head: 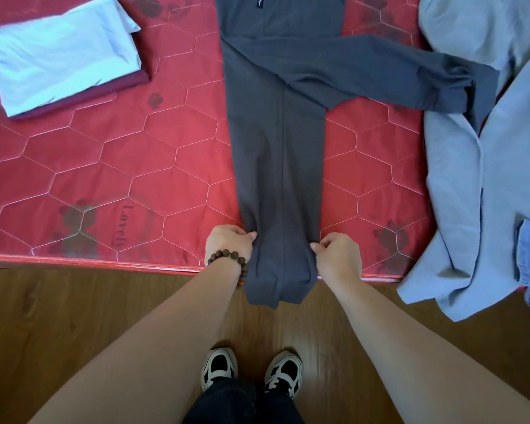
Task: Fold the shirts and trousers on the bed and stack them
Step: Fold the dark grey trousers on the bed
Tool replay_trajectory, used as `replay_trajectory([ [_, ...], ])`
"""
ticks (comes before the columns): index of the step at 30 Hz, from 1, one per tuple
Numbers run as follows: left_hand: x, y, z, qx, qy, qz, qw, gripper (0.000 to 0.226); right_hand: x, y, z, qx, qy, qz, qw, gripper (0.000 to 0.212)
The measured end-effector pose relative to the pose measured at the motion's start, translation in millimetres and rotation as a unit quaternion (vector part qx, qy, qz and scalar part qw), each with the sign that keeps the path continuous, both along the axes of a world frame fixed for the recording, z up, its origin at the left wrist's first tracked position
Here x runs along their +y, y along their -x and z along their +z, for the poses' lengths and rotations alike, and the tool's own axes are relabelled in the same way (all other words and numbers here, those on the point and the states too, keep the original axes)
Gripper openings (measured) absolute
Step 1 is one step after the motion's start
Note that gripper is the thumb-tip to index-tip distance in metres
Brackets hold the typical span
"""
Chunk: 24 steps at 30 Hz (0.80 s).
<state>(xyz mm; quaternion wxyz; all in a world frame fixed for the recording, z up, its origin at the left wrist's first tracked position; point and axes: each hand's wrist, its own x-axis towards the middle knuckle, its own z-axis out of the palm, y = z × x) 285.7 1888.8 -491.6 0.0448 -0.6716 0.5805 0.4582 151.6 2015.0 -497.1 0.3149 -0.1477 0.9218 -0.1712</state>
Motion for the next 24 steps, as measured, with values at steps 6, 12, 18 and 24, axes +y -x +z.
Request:
replay_trajectory([
  [6, -8, -19, 1, 0.055, -0.048, 0.036, 0.997, 0.015, 9, 14, 4, -0.009, 0.001, 0.012, 1.000, 0.031],
  [12, -10, -19, 0, 0.049, -0.091, 0.007, 0.995, 0.032, 8, 8, 7, -0.045, 0.031, 0.007, 0.998, 0.029],
  [18, -5, -20, 2, 0.051, -0.056, -0.014, 0.997, 0.026, 12, 5, 4, -0.071, 0.052, -0.044, 0.995, 0.024],
  [24, -1, -21, 3, 0.057, -0.064, -0.007, 0.996, 0.017, 15, 0, 11, -0.070, 0.077, -0.010, 0.995, 0.018],
])
